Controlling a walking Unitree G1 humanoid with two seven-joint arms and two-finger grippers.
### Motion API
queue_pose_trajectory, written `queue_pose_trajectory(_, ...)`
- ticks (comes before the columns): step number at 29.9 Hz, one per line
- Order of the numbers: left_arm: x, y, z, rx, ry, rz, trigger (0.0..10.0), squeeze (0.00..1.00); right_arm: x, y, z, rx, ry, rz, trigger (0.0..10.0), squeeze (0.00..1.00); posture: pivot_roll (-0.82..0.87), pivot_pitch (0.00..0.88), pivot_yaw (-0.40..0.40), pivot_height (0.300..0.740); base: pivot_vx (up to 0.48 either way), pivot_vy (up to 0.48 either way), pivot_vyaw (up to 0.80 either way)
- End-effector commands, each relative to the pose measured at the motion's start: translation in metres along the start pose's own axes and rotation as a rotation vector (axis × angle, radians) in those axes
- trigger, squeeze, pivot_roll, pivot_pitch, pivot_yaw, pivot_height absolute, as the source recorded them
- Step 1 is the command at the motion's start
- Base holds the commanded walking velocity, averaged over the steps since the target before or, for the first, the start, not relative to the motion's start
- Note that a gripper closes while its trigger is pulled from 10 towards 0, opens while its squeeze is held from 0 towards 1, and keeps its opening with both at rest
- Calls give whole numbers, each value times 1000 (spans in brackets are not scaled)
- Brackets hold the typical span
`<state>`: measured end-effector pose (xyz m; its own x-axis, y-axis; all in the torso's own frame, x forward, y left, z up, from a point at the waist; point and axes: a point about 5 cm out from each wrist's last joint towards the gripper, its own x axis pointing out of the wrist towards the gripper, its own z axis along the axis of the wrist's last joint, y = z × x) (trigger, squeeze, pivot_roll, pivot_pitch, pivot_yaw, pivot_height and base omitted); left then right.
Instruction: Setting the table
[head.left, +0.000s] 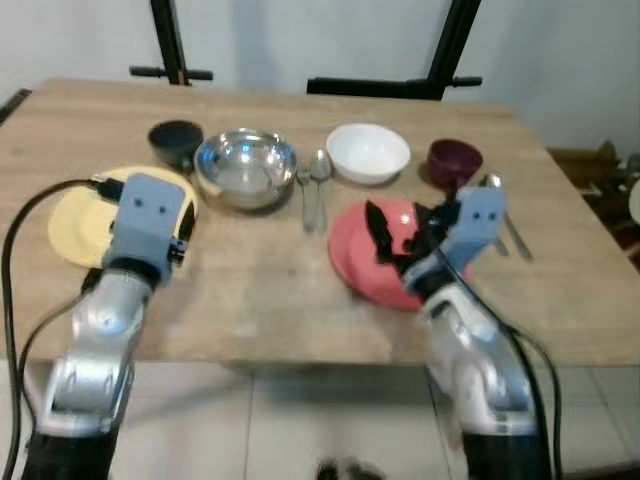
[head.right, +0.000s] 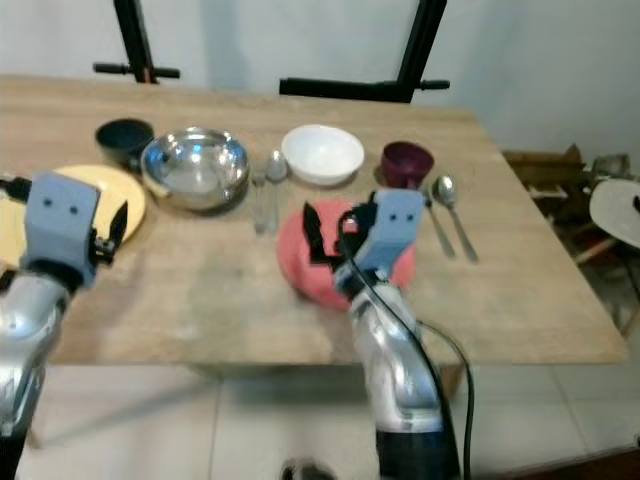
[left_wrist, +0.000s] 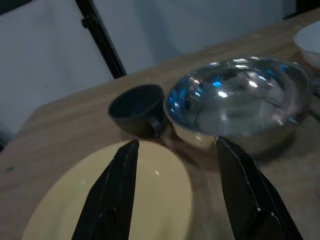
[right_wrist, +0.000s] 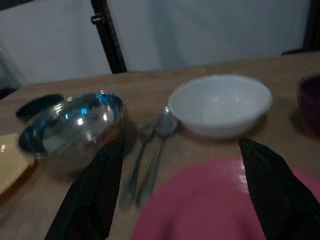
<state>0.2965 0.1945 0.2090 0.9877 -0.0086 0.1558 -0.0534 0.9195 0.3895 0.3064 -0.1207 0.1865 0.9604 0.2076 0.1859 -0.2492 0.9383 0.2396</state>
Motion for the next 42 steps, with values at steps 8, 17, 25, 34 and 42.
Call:
queue_pose_trajectory(8, -10, -13, 0, -36, -27, -212, 10000, 0, 4, 9, -4, -21, 93, 88, 10000, 0, -26, 24, -15, 740, 387, 0, 0)
queue_pose_trajectory(17, -21, -26, 4, 35, -47, -470, 10000, 0, 16, 19, -7, -13, 143, 140, 10000, 0, -23, 28, -24, 740, 0, 0, 0)
queue_pose_trajectory(25, -15, -14, 13, 60, -74, -426, 10000, 0, 36, 48, -20, 25, 238, 235, 10000, 914, -14, 33, -30, 740, 0, 0, 0)
queue_pose_trajectory(34, -15, 33, 18, 138, -75, -188, 10000, 0, 63, 78, -36, 61, 362, 314, 10000, 1000, 41, 53, -67, 740, 0, 0, 0)
queue_pose_trajectory(42, -28, 57, 23, 196, -64, -120, 10000, 0, 85, 79, -41, 59, 411, 209, 10000, 0, 112, 79, -104, 740, 0, 0, 0)
